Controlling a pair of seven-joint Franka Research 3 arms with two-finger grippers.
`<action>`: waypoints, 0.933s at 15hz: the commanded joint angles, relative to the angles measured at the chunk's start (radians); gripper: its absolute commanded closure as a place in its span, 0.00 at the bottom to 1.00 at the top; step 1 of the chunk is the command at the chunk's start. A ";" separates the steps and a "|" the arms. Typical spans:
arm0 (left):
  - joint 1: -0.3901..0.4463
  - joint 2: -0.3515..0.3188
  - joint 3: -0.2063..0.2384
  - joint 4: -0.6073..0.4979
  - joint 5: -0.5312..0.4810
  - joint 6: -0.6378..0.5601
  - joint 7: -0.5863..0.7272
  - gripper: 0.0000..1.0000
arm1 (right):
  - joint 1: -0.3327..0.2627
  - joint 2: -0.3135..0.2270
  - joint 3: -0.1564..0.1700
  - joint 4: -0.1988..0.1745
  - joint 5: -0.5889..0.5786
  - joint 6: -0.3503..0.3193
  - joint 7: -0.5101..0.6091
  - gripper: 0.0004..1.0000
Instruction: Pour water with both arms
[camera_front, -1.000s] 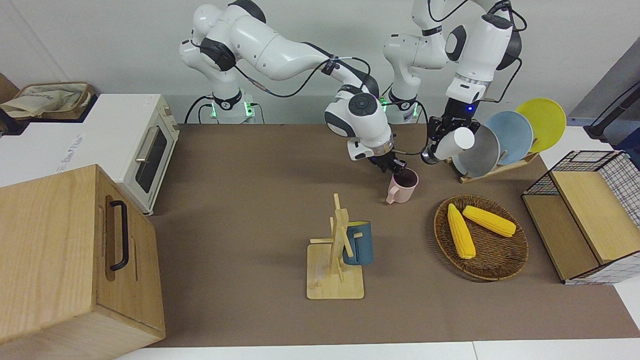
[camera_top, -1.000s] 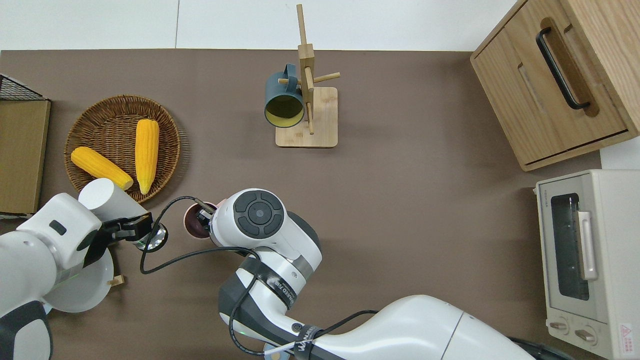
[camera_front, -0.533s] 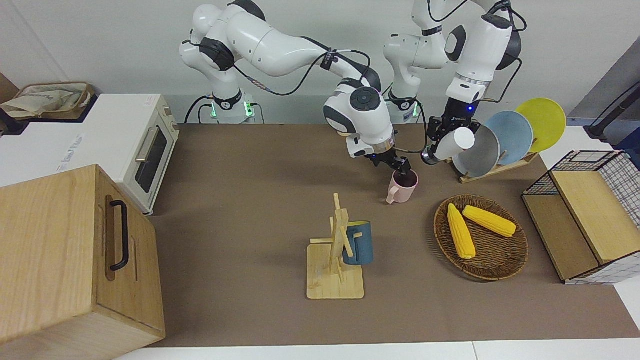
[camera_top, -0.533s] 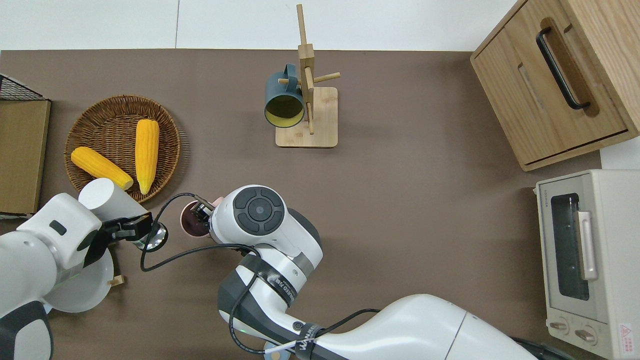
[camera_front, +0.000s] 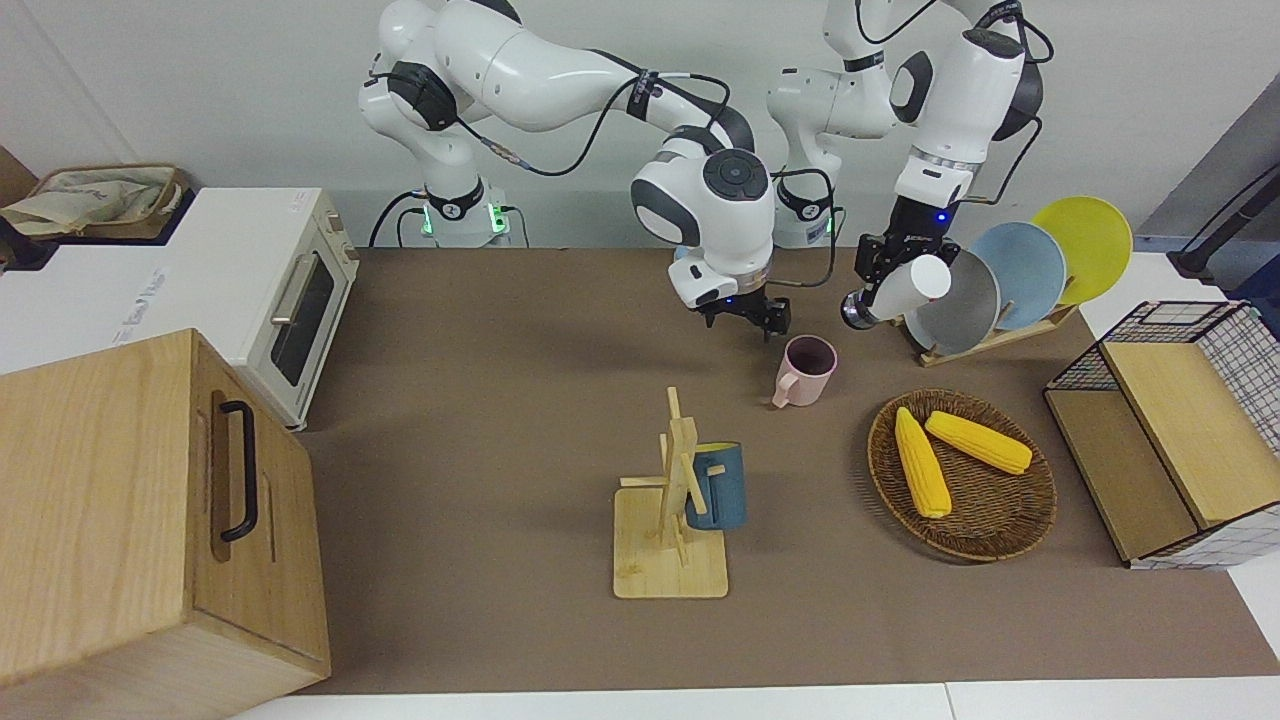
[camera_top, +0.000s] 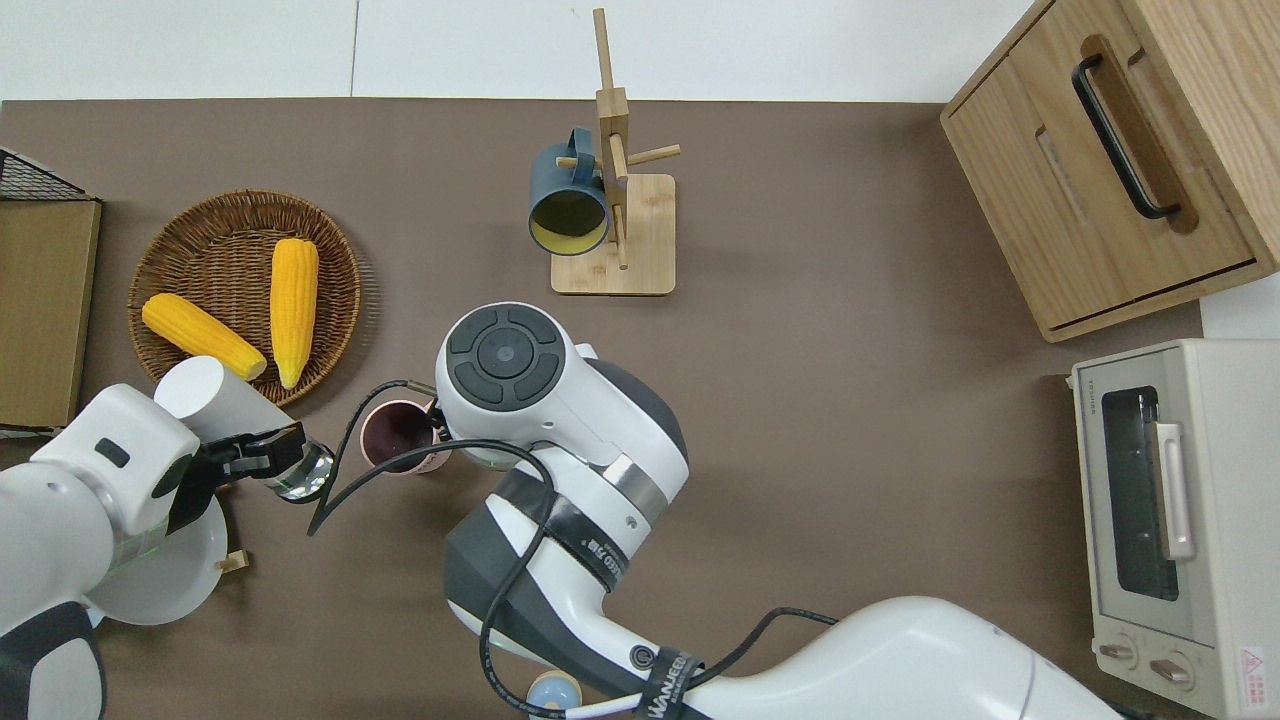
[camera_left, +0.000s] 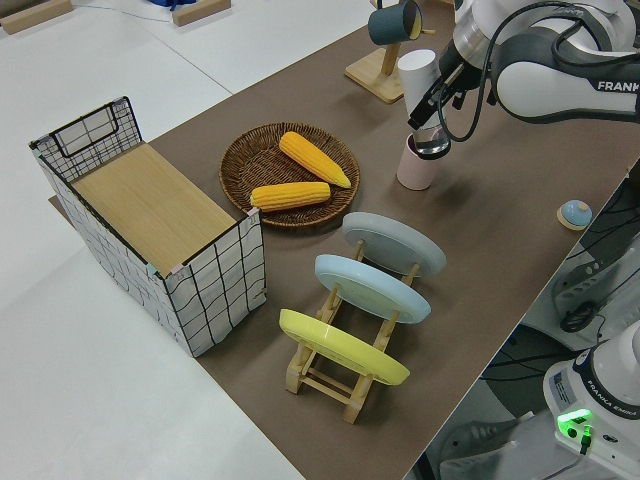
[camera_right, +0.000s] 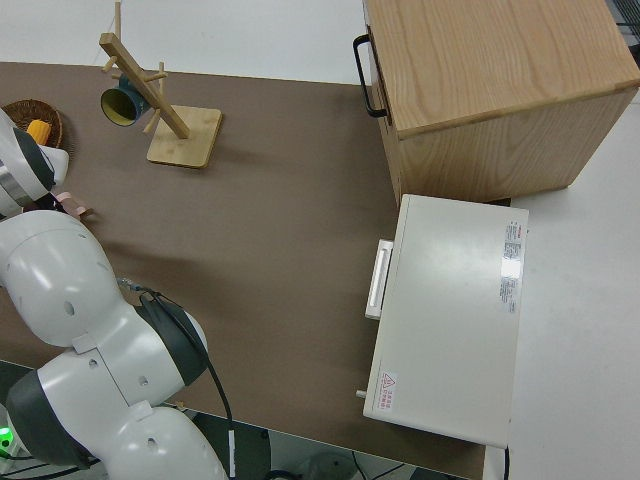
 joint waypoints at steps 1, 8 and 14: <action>-0.014 -0.034 0.006 -0.015 0.028 0.024 -0.028 1.00 | -0.092 -0.095 0.012 -0.012 -0.026 -0.145 -0.270 0.01; -0.018 -0.043 -0.042 -0.033 0.028 0.006 -0.026 1.00 | -0.172 -0.267 -0.128 -0.035 -0.028 -0.303 -0.808 0.01; -0.015 -0.083 -0.086 -0.096 0.030 -0.010 -0.017 1.00 | -0.175 -0.400 -0.329 -0.158 0.000 -0.289 -1.048 0.01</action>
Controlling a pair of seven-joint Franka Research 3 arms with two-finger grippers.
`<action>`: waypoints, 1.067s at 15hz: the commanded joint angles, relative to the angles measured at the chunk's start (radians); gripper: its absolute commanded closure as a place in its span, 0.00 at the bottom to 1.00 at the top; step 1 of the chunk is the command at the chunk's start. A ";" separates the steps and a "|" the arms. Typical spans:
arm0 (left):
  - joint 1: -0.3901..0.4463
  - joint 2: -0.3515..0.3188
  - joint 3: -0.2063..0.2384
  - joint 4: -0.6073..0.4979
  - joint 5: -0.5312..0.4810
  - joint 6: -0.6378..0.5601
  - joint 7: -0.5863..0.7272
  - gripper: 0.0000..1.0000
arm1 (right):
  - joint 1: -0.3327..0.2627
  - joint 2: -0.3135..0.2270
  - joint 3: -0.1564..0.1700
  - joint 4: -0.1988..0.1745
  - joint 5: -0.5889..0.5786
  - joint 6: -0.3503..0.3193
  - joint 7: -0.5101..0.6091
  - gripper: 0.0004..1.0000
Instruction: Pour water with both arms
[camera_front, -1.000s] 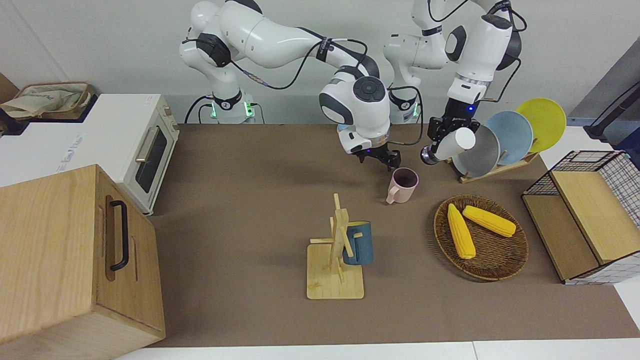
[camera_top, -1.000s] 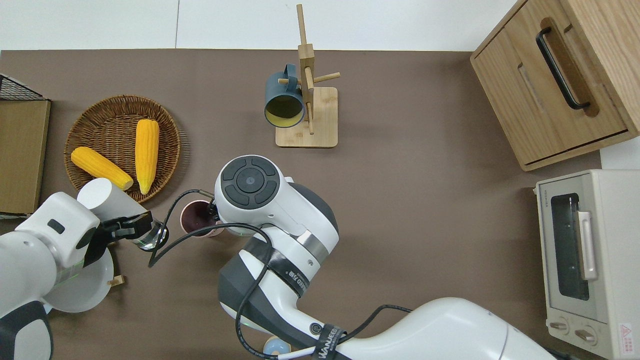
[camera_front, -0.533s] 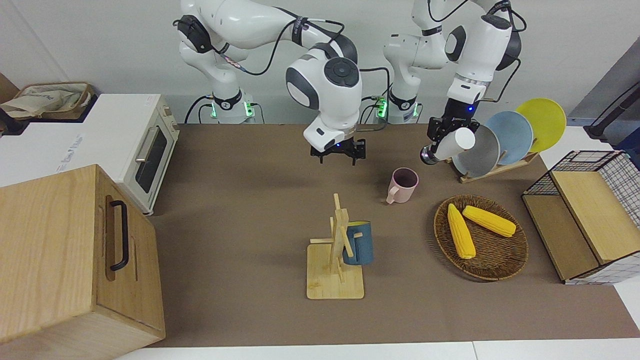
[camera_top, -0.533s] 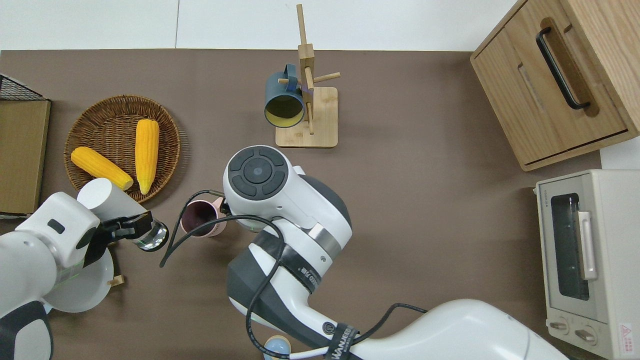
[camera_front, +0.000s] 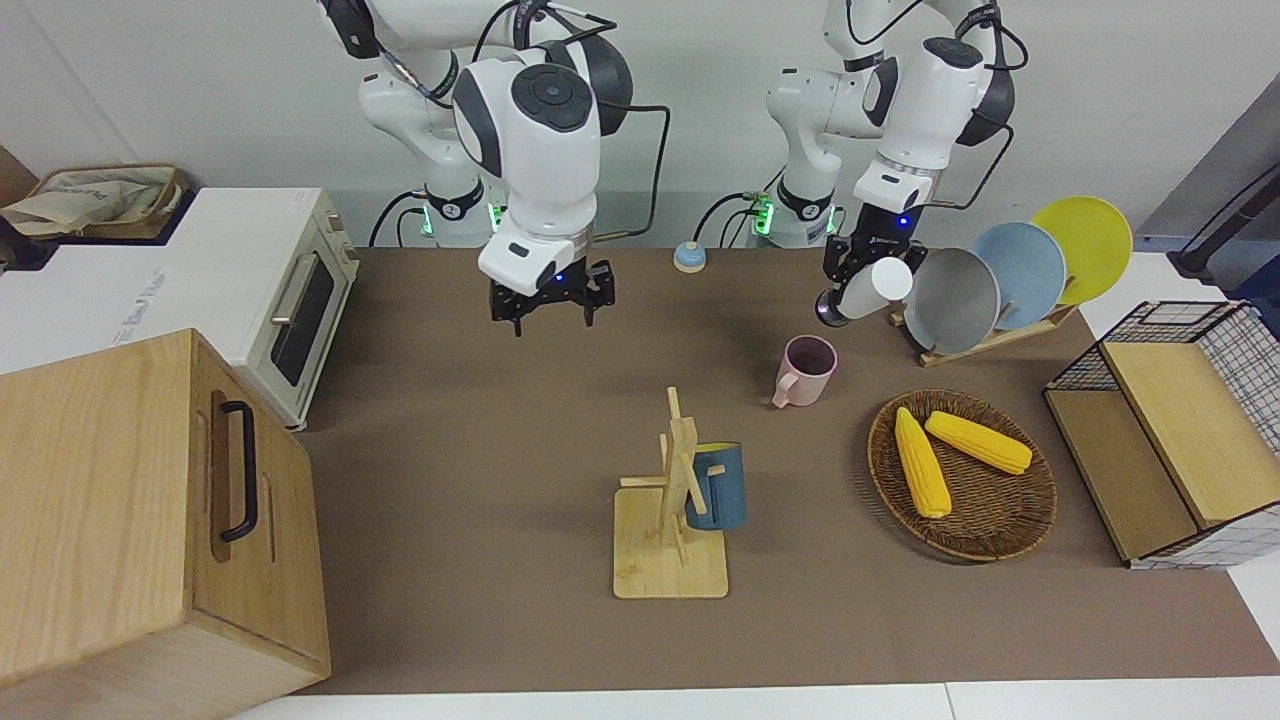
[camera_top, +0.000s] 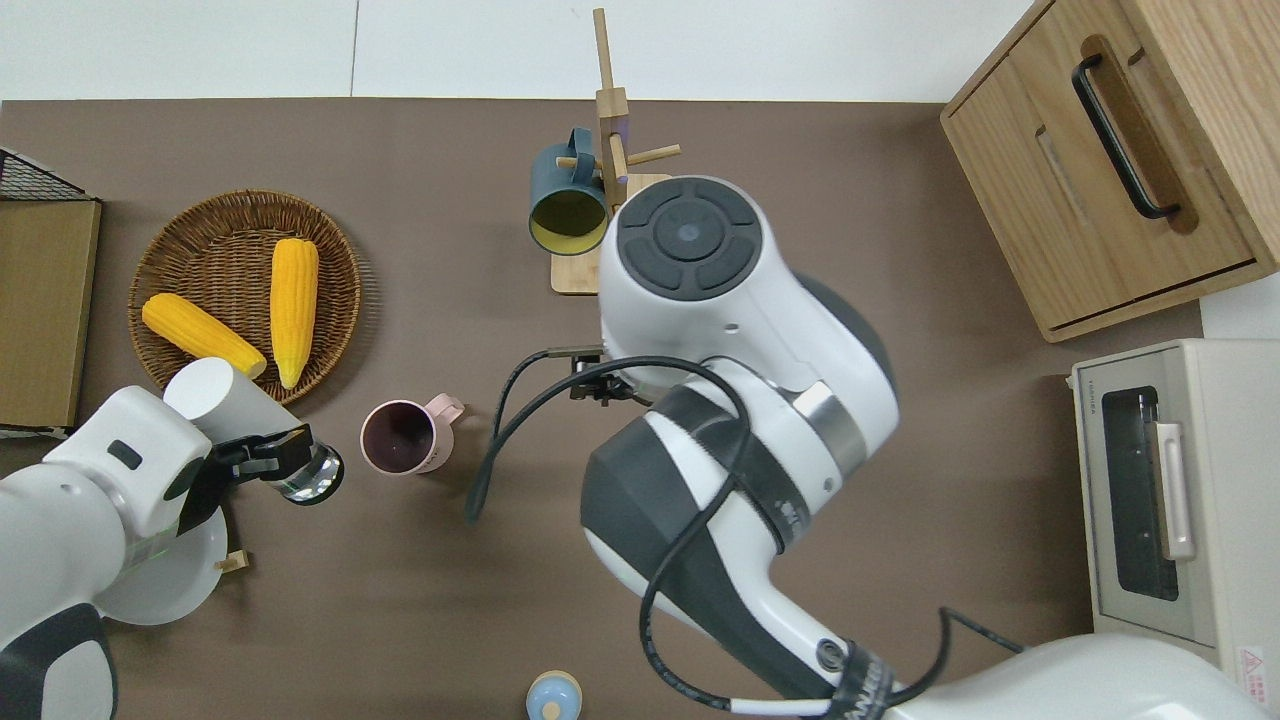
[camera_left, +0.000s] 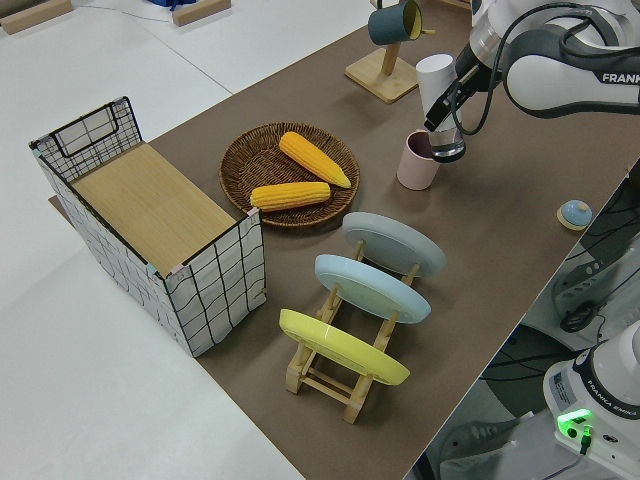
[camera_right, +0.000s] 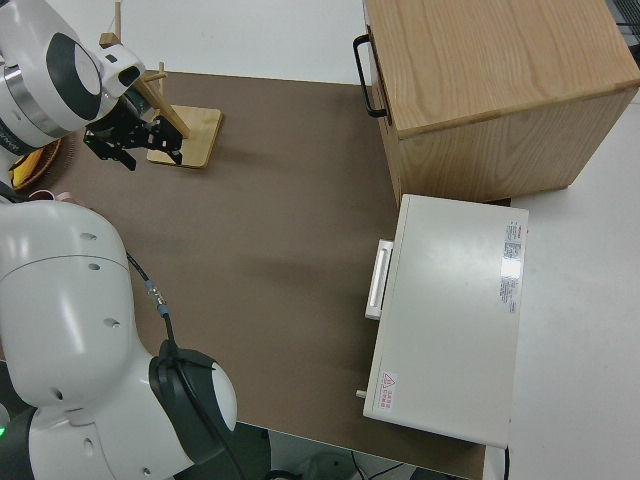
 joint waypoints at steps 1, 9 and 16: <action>-0.014 -0.094 -0.006 -0.067 0.030 -0.006 -0.015 1.00 | -0.005 -0.104 -0.107 -0.122 0.033 0.019 -0.070 0.01; -0.014 -0.172 -0.038 -0.150 0.031 -0.020 -0.010 1.00 | -0.074 -0.265 -0.334 -0.248 0.223 0.030 -0.205 0.01; -0.015 -0.197 -0.072 -0.202 0.031 -0.039 -0.012 1.00 | -0.135 -0.289 -0.340 -0.227 0.227 -0.018 -0.196 0.01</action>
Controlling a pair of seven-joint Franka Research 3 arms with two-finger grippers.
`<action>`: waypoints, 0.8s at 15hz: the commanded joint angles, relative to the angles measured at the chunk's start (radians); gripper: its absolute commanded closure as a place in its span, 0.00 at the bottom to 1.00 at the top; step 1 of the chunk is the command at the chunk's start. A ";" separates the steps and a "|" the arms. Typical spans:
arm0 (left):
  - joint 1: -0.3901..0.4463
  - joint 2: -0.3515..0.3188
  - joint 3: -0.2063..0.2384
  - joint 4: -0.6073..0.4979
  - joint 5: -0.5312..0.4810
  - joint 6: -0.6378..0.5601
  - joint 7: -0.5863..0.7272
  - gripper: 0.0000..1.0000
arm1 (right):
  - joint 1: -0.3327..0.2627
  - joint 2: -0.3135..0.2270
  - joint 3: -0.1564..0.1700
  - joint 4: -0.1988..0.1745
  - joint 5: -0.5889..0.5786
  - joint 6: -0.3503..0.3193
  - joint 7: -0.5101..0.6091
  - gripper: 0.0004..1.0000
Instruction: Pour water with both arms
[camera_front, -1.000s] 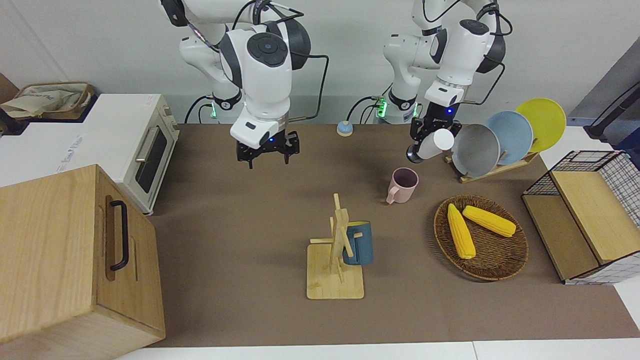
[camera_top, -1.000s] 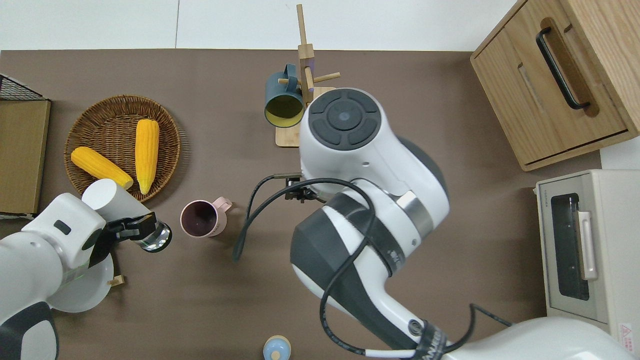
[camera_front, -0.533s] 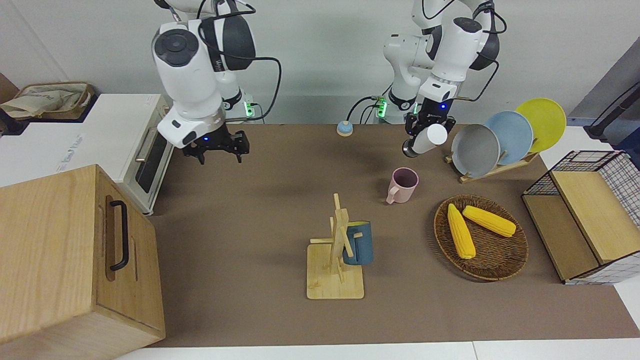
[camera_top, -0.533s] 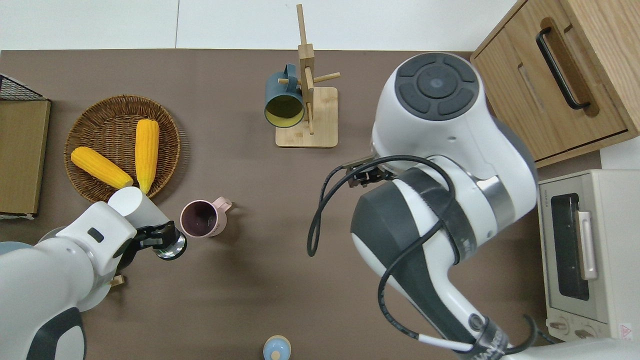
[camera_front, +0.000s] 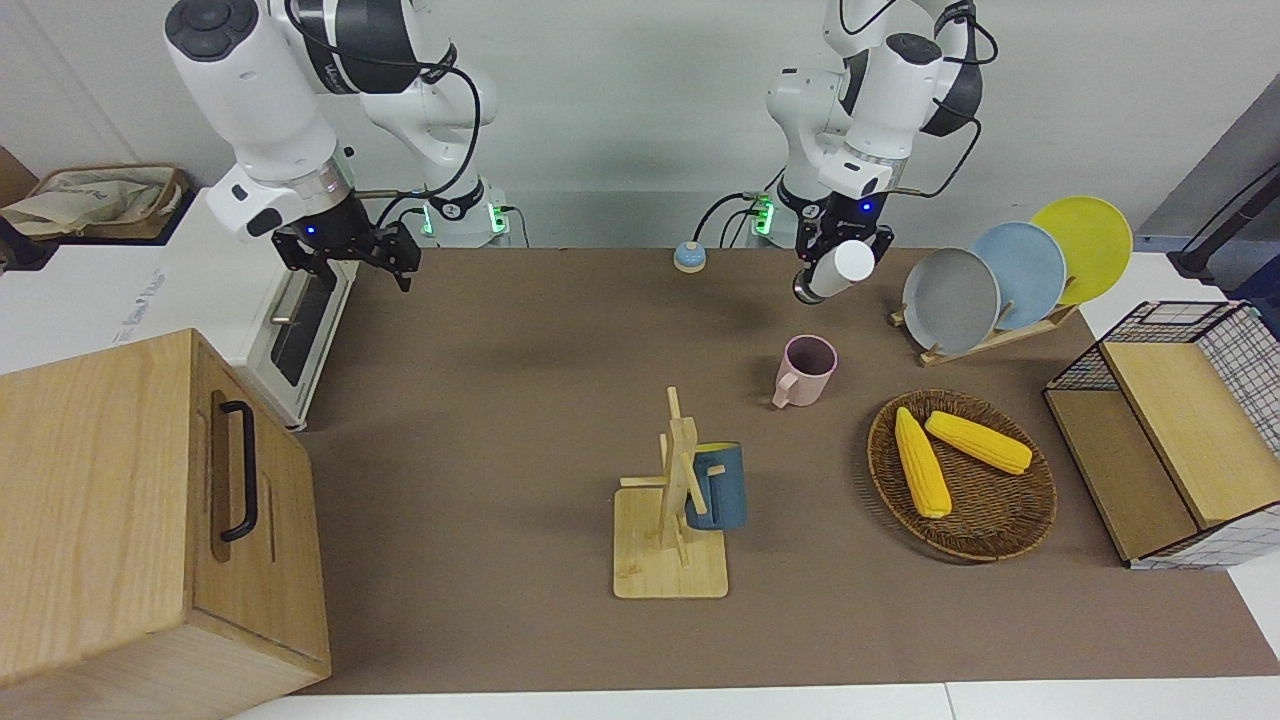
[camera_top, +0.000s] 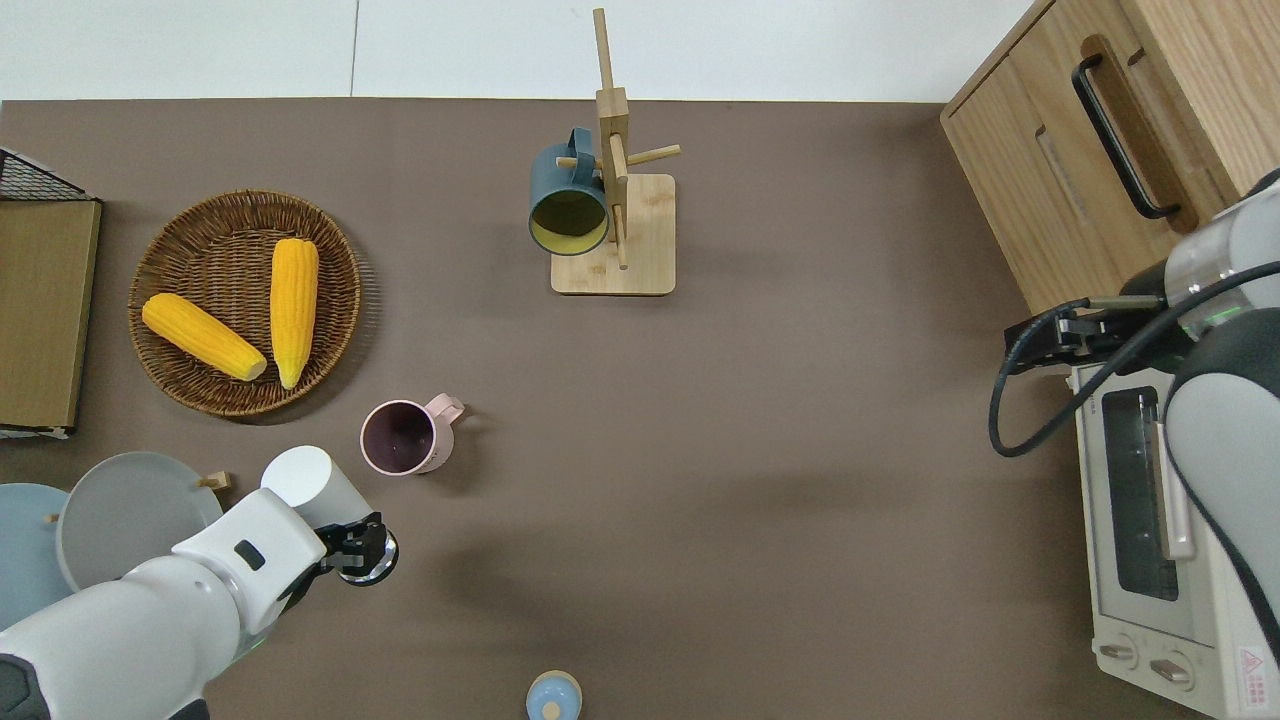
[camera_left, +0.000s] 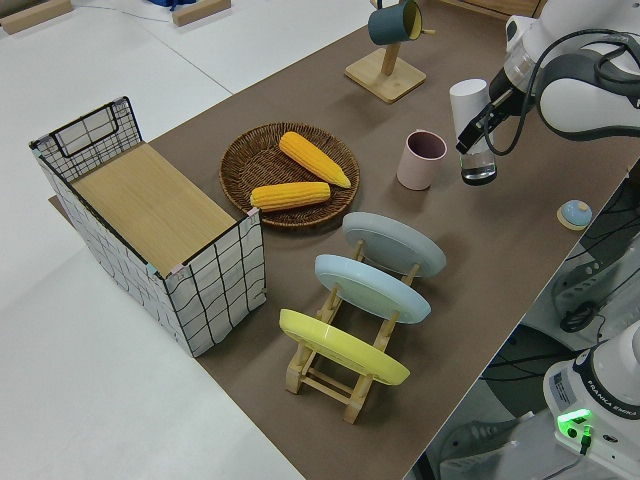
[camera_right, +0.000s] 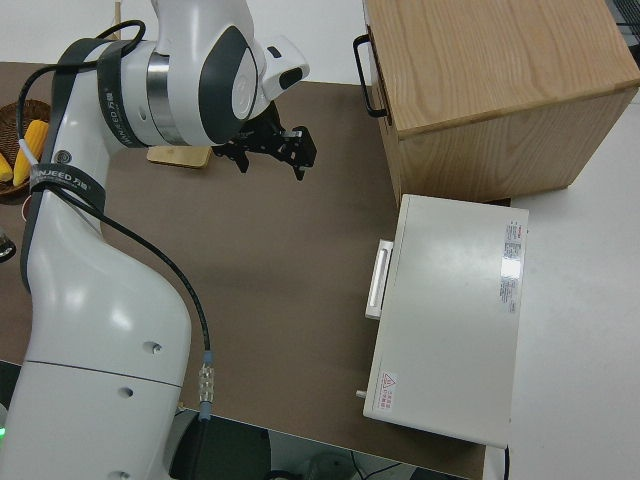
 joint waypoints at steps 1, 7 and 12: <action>-0.015 -0.061 -0.009 -0.048 0.028 -0.010 -0.014 1.00 | -0.024 0.000 0.009 0.012 0.011 0.003 -0.012 0.01; -0.028 0.045 -0.009 -0.036 0.028 -0.010 -0.007 1.00 | -0.035 -0.007 0.013 0.065 -0.095 0.003 -0.047 0.01; -0.038 0.181 -0.015 0.042 0.026 -0.016 -0.007 1.00 | -0.023 -0.010 0.023 0.065 -0.086 0.003 -0.103 0.01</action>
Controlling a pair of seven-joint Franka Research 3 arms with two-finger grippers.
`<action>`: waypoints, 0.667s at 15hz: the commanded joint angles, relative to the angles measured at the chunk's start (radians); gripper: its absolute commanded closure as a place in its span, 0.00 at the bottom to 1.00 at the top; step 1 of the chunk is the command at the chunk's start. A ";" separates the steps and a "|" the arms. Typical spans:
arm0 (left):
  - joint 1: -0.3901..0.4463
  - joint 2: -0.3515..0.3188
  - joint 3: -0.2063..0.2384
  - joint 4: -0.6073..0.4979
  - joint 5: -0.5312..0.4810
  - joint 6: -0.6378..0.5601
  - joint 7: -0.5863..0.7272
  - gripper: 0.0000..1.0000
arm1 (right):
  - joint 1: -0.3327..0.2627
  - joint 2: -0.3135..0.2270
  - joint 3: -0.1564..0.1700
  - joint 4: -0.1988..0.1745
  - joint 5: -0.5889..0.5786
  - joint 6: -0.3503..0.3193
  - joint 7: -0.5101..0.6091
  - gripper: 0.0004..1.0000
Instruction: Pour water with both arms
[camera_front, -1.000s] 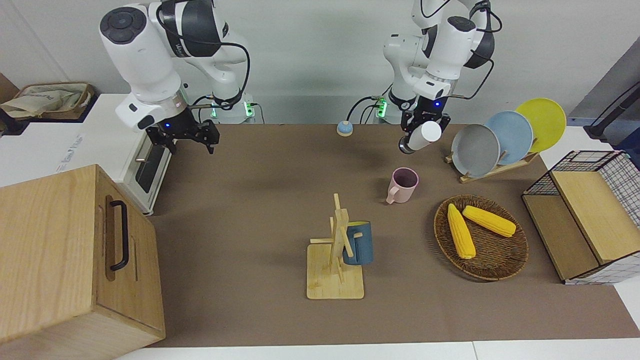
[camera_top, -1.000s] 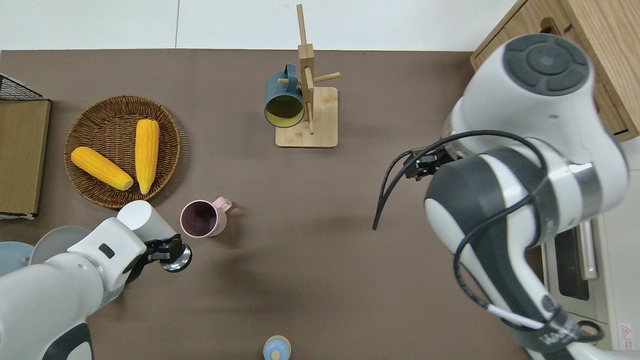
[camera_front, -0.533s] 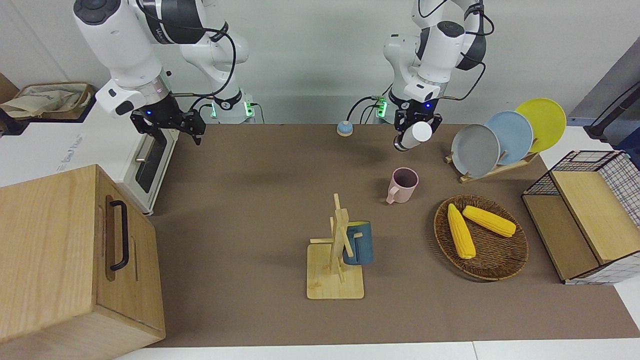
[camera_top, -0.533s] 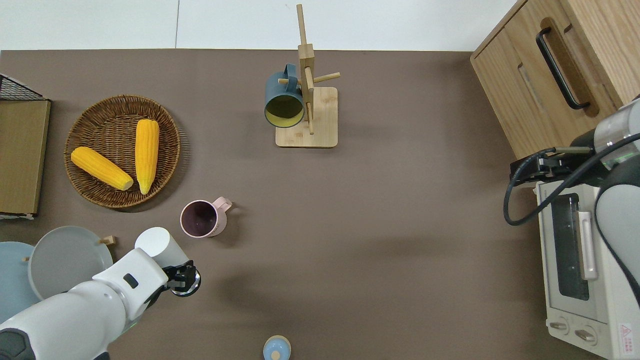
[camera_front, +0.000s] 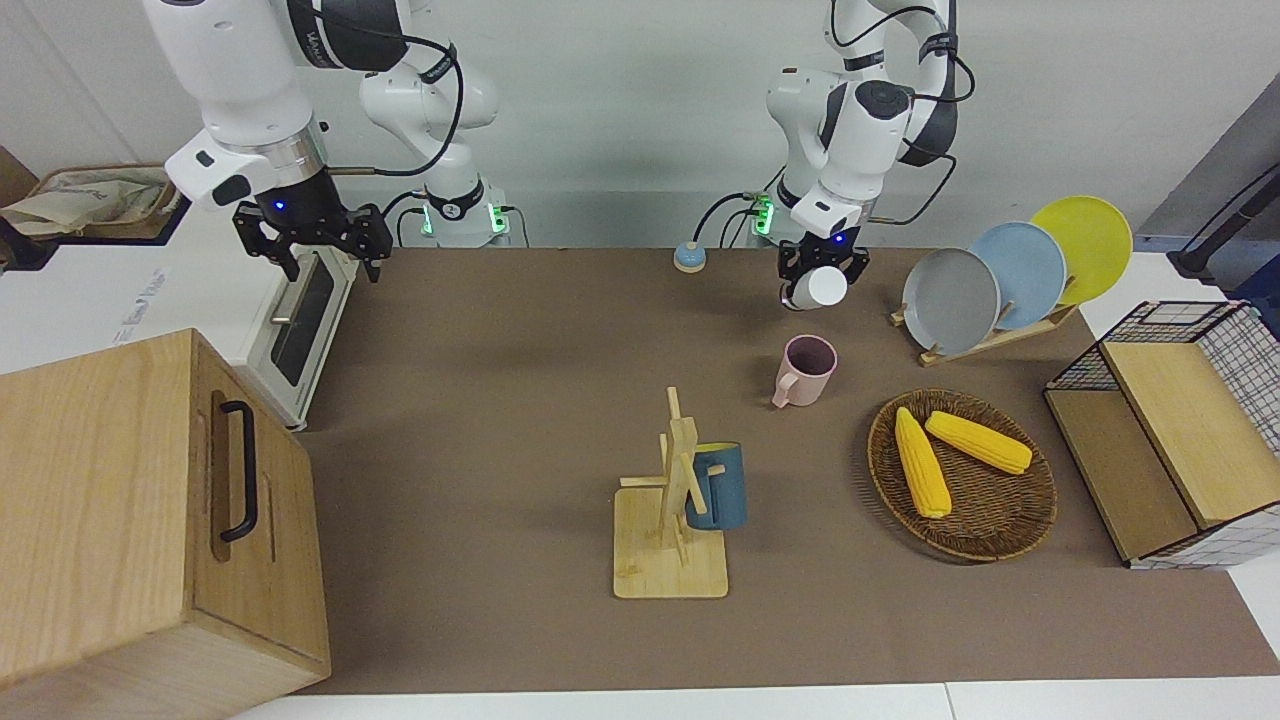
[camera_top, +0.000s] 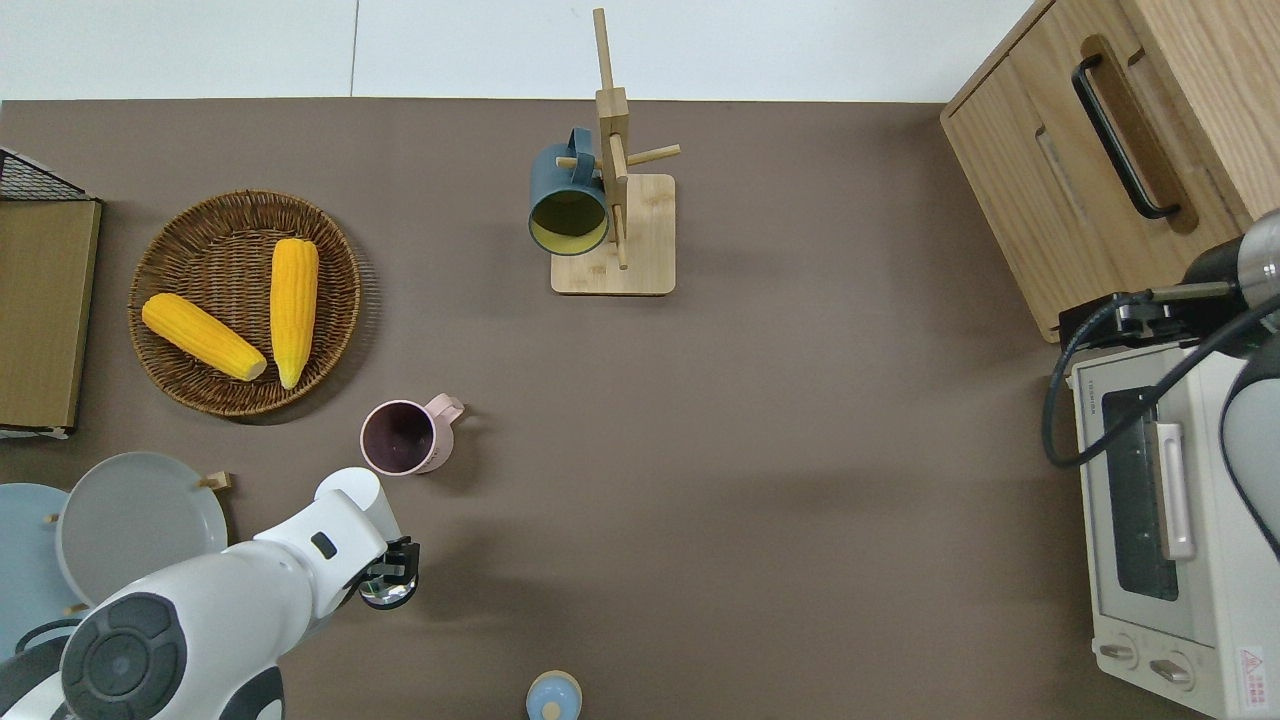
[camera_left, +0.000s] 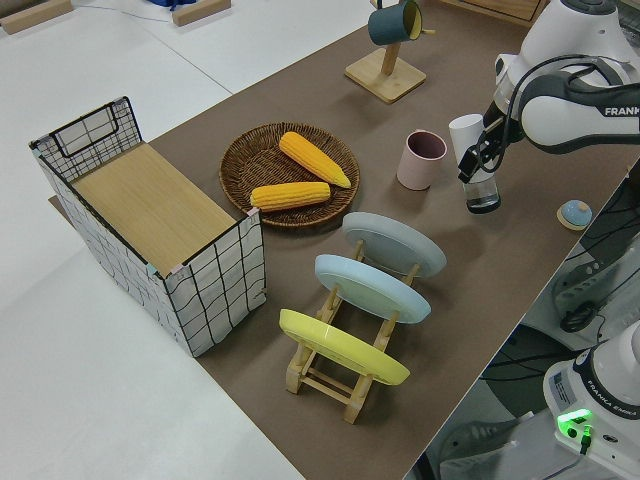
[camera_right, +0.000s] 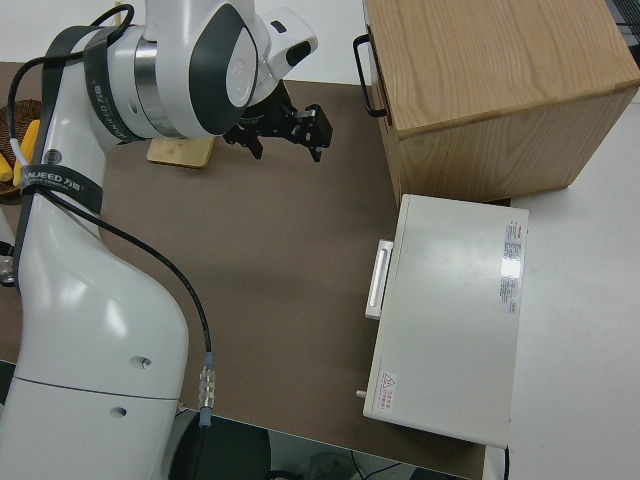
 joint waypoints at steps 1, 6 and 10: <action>-0.020 0.080 0.007 0.084 0.022 -0.024 -0.009 1.00 | -0.009 -0.006 0.012 0.001 0.000 0.005 -0.031 0.01; -0.017 0.160 0.020 0.208 -0.039 -0.201 0.040 1.00 | -0.006 -0.006 0.014 0.001 0.008 0.017 -0.028 0.01; -0.012 0.185 0.026 0.256 -0.042 -0.286 0.046 1.00 | -0.006 -0.006 0.014 0.009 0.006 0.008 -0.022 0.01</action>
